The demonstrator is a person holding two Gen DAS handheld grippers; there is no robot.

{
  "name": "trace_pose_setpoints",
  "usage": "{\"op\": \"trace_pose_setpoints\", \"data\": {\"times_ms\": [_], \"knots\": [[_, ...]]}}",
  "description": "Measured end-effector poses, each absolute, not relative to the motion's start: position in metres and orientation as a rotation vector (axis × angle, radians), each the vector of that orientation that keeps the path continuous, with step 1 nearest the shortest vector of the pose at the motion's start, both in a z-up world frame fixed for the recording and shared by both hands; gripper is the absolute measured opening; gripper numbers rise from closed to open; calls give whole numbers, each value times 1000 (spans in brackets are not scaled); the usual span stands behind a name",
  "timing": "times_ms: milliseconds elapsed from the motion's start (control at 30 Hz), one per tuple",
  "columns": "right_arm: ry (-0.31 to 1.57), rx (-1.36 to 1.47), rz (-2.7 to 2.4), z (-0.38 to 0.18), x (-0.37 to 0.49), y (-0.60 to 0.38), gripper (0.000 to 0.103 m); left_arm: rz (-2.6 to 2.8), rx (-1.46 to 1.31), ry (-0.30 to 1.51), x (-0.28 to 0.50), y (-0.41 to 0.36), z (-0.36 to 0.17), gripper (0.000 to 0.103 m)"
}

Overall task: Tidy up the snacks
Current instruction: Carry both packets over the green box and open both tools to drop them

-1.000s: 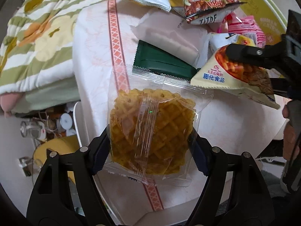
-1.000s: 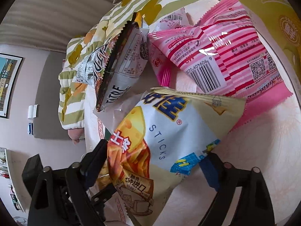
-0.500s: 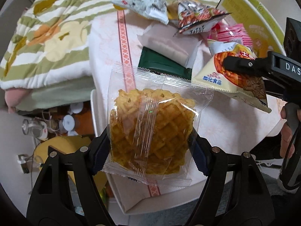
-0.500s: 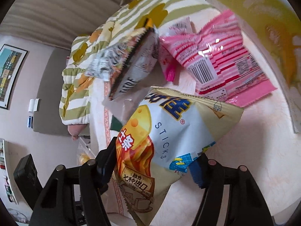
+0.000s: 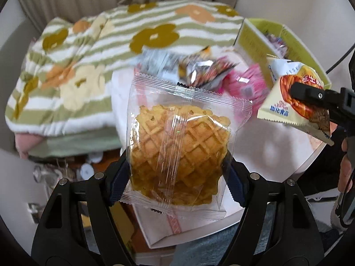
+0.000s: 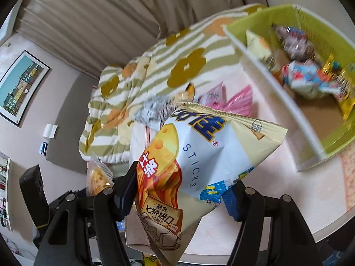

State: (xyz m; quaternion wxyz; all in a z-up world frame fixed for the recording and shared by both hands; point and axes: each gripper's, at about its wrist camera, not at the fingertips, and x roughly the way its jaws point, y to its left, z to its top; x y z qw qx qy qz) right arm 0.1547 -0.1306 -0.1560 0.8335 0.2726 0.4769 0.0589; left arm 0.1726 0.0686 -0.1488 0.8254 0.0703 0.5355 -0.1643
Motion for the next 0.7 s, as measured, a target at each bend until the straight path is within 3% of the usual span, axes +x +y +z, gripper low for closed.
{"op": "trace_pose_setpoints", "data": {"times_ms": [333, 700], "knots": [[921, 477, 159, -107, 151, -213, 63, -304, 121, 1045, 189, -13, -105, 73], [920, 384, 167, -95, 155, -332, 63, -353, 67, 1024, 211, -166, -95, 73]]}}
